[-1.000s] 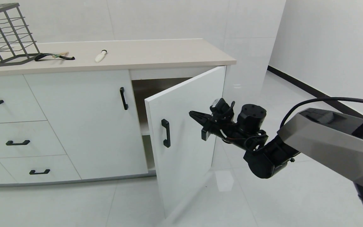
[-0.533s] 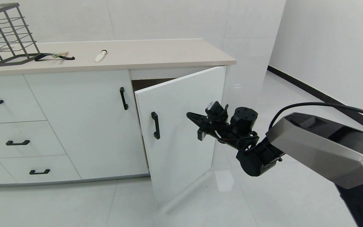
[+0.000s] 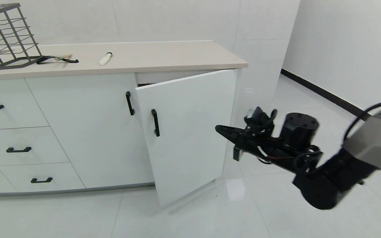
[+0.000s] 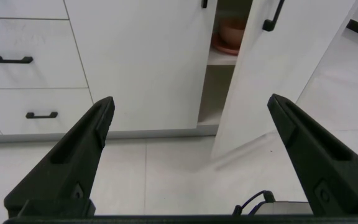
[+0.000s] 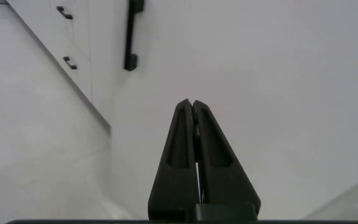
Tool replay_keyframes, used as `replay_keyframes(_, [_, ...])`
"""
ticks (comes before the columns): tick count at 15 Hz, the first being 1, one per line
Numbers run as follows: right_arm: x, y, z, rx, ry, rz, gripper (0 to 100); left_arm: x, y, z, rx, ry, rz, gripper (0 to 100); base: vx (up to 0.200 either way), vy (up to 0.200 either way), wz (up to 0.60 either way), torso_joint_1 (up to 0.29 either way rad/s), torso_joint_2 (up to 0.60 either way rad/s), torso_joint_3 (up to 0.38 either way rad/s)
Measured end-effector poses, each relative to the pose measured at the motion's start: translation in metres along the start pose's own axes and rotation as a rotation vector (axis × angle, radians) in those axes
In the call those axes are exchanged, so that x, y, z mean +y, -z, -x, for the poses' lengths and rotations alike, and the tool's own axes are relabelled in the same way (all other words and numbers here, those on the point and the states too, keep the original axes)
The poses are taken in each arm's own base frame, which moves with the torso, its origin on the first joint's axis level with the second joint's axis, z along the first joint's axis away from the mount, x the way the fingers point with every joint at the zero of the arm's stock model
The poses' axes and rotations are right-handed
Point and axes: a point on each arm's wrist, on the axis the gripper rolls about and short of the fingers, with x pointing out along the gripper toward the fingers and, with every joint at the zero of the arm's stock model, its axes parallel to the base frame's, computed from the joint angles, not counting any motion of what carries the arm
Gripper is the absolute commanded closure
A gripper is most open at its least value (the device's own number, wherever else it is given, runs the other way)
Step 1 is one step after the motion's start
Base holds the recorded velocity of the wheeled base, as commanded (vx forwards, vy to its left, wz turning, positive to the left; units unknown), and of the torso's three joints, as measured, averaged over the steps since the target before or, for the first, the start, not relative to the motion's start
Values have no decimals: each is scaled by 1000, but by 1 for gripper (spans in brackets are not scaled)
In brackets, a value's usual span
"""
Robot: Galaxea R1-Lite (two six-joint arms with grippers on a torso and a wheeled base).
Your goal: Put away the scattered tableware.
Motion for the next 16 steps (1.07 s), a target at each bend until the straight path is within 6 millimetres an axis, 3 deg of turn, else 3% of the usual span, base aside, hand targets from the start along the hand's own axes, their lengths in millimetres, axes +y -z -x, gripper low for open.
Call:
replay_keyframes(4, [21,-56,132,-12,129,18,100,0,0,0,0,0,0,0,0,0,0,0,0,0])
replay_keyframes(8, [53,-84,234,-73,345,72,100,0,0,0,0,-1,0,0,0,0,0,0,0,0])
replay_keyframes(12, [106,-84,292,-123,457,121,100,0,0,0,0,-1,0,0,0,0,0,0,0,0])
replay_keyframes(15, [142,-67,319,-141,538,147,100,0,0,0,0,-2,-1,0,0,0,0,0,0,0])
replay_keyframes(16, [150,-53,323,-88,570,104,100,0,0,0,-1,-3,-1,0,0,0,0,0,0,0])
